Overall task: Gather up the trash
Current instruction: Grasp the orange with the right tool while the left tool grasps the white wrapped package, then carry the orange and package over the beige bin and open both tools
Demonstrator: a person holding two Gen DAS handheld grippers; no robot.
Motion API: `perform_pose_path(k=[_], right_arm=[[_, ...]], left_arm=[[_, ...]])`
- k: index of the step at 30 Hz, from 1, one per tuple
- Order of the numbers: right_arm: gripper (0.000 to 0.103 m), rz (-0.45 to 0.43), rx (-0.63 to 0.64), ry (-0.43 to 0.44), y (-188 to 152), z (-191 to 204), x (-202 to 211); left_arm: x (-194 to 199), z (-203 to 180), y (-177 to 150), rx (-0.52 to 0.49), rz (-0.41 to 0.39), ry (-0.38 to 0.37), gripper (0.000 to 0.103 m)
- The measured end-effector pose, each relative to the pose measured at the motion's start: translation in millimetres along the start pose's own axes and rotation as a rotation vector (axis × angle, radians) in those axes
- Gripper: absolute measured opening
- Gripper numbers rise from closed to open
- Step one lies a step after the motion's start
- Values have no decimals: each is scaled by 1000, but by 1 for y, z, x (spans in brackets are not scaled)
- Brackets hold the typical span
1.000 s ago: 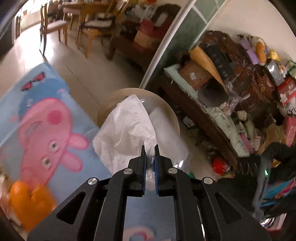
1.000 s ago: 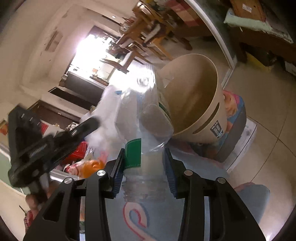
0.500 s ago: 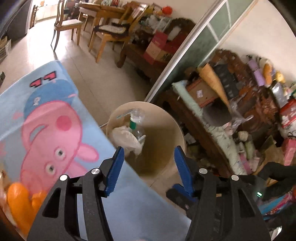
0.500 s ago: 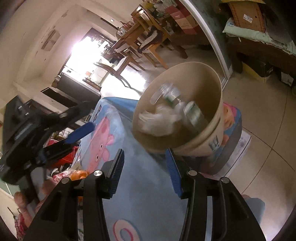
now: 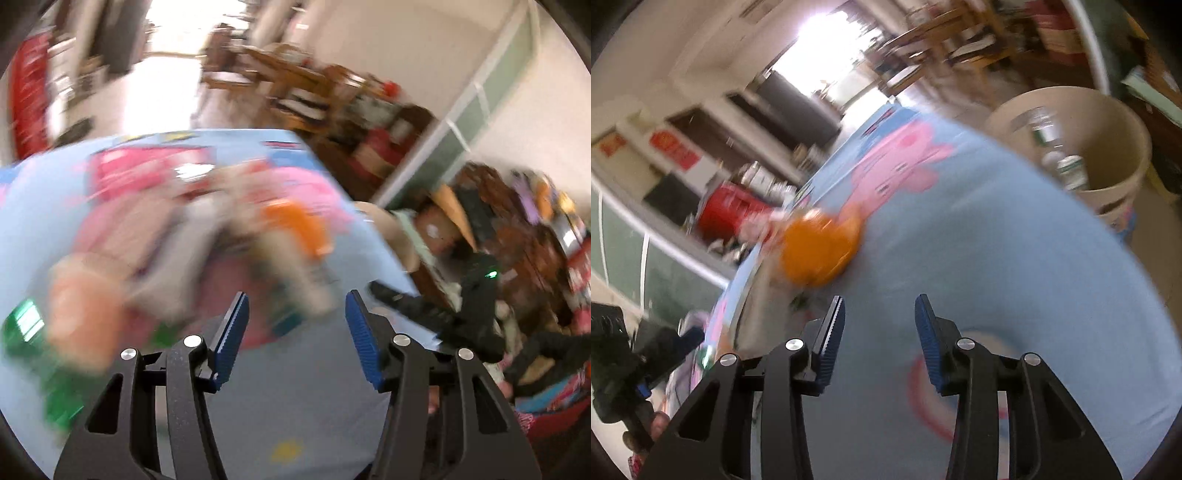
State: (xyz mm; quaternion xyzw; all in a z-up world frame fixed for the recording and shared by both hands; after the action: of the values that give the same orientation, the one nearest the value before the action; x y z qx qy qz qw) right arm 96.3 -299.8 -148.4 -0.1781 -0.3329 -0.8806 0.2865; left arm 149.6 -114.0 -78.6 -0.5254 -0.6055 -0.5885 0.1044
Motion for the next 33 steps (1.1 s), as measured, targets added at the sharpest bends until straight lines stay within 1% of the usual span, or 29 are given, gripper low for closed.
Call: perform_pose_path(k=[3,5,6,8,9,10,12,14,15,17,18,19,20,21,22,23,24,25,26,27,28,29,31,33], right_arm=[[38,49,47,13,-2,20,-17],[38,38,53,3,9,22,-22],[38,34,36,8,13,21,-22],[39,19,-56,42,22,10,-24],[40,11,-94,53,26,4,-24],[44,5,-129,60,30,-3,-24],[50,6,-168,75,35,-11,-29],[58,23,-199,119,40,-13,-38],[59,32,-203,131,43,-14,-41],[61,65,-184,143,49,-12,-53],[61,77,-174,149,51,-7,-60],[61,99,-159,159,52,-4,-68],[61,122,-142,166,53,0,-76],[62,133,-132,171,53,2,-81],[64,151,-115,181,52,7,-90],[64,154,-95,185,52,11,-96],[64,156,-81,182,52,15,-99],[58,165,-59,172,51,18,-104],[49,181,-50,172,47,22,-107],[43,189,-56,188,44,25,-107],[35,184,-82,227,41,28,-104],[31,174,-99,240,40,29,-100],[27,133,-119,251,40,26,-83],[26,90,-123,238,40,21,-64]], left_arm=[[15,38,-15,71,2,46,52],[13,47,-17,92,13,41,53],[11,41,-14,89,12,33,53],[3,23,-7,57,2,29,58],[-1,16,-5,42,3,29,67],[-9,3,-3,21,10,28,76],[-24,-21,-2,-14,24,23,78],[-42,-43,0,-63,46,30,78],[-54,-54,2,-98,52,56,78],[-72,-63,3,-147,57,118,78],[-82,-66,3,-166,64,159,78],[-91,-66,2,-186,68,201,74],[-95,-65,1,-195,69,226,68],[-103,-63,-2,-210,83,262,47],[-105,-60,-3,-213,86,277,46],[-103,-59,-2,-204,76,271,43],[-99,-55,-2,-190,68,266,37],[-95,-52,-2,-177,67,266,32],[-89,-46,-3,-154,71,265,31],[-86,-40,-4,-133,76,261,30],[-81,-35,-7,-111,81,251,29],[-75,-32,-9,-93,84,238,29],[-63,-30,-12,-79,74,219,28],[-45,-37,-14,-83,50,186,28]])
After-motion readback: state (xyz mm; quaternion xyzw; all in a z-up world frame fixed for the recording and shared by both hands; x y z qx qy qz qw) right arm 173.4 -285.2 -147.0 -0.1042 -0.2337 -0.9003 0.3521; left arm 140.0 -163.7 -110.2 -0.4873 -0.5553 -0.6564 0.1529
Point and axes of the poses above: each gripper's, at about its wrist camera, not at the fingertips, and x roughly against the way its jaws point, z to its left, y to its top, the point moved 10 cm from there along -x, roughly the way its jaws point, and after that the axes turned 11 degrees about y, right-handed, at the moved point
